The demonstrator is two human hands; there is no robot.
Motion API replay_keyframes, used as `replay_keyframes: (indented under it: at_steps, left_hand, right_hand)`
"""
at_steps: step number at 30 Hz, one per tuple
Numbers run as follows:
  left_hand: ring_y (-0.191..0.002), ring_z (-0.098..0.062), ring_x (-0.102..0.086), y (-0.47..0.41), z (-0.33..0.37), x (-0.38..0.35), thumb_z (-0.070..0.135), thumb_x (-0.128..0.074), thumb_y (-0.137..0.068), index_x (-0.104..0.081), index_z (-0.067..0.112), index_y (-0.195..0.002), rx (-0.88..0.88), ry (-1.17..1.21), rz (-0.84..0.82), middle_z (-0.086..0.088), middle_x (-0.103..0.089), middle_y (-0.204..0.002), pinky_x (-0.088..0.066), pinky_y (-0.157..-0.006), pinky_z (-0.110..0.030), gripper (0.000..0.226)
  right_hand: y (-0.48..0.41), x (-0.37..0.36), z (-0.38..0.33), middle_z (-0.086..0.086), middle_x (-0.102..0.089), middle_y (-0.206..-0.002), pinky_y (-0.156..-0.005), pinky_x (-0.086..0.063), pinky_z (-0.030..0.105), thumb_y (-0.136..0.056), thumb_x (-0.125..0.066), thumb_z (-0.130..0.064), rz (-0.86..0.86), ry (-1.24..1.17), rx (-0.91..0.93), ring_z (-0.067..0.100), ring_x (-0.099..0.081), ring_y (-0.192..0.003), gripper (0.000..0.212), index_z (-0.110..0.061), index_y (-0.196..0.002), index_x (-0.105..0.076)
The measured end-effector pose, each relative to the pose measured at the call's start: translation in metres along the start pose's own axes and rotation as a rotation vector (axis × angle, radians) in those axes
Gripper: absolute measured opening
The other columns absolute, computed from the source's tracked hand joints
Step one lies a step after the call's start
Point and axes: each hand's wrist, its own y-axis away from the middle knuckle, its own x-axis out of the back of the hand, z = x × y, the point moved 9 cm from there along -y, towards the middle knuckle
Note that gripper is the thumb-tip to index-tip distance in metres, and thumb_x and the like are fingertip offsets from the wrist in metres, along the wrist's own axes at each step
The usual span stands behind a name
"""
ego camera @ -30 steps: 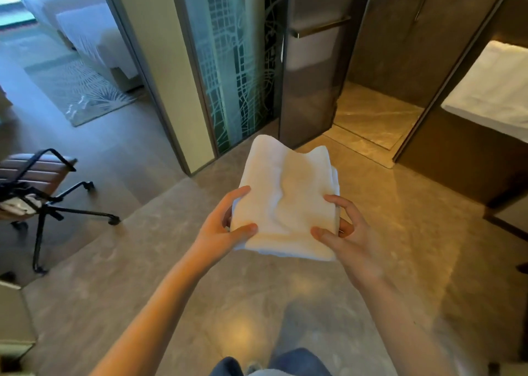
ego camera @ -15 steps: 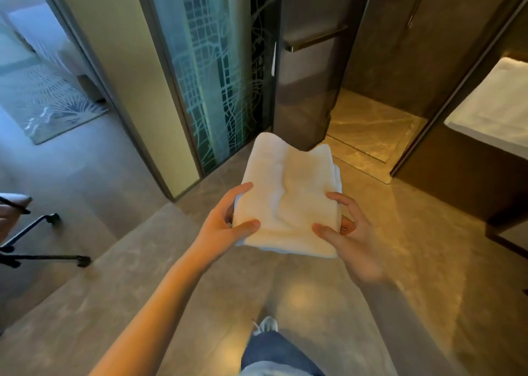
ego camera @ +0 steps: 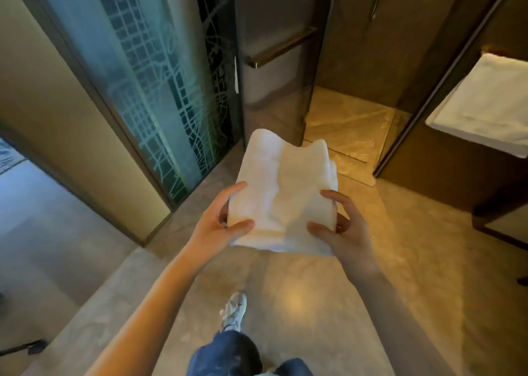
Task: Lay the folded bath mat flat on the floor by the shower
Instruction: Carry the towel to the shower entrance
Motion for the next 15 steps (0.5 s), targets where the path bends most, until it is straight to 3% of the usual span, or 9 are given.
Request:
replay_keyframes:
  at_steps: [4,8,12,15]
  left_hand:
    - [-0.102,0.002,-0.061,-0.079,-0.009,0.004,0.004,-0.073,-0.084,-0.049,0.046,-0.129,0.011,0.018,-0.056,0.019,-0.056,-0.126,-0.055,-0.074,-0.018,0.067]
    - [-0.116,-0.016,-0.059,-0.157,-0.006,0.006,0.003,-0.074,-0.082,-0.051,0.044,-0.128,0.039,0.085,-0.163,0.0,-0.055,-0.135,-0.057,-0.089,-0.037,0.065]
    - [-0.116,-0.013,-0.059,-0.224,-0.002,0.008,0.027,-0.079,-0.068,-0.053,0.052,-0.127,0.067,0.048,-0.247,0.006,-0.055,-0.137,-0.055,-0.094,-0.045,0.069]
    - [-0.122,-0.017,-0.055,-0.273,-0.004,-0.002,0.039,-0.08,-0.062,-0.05,0.056,-0.127,0.079,0.0,-0.336,0.005,-0.05,-0.142,-0.057,-0.091,-0.043,0.074]
  right_hand:
    - [-0.055,0.002,0.001,-0.002,-0.077,-0.082,-0.054,-0.056,0.027,-0.076,-0.074,0.011,0.099,0.001,0.002,0.013,-0.07,-0.07,0.058,-0.026,-0.118,-0.059]
    - [-0.107,0.004,-0.007,0.0,-0.077,-0.086,-0.055,-0.056,0.026,-0.075,-0.075,0.008,0.208,0.016,0.005,0.015,-0.072,-0.072,0.059,-0.03,-0.117,-0.06]
    - [-0.15,0.01,-0.014,0.001,-0.077,-0.091,-0.061,-0.059,0.031,-0.075,-0.078,0.001,0.303,0.034,-0.013,0.017,-0.073,-0.08,0.061,-0.042,-0.115,-0.06]
    - [-0.176,0.02,-0.015,-0.009,-0.075,-0.098,-0.059,-0.058,0.024,-0.074,-0.081,-0.005,0.401,0.039,-0.027,0.005,-0.072,-0.084,0.06,-0.043,-0.116,-0.06]
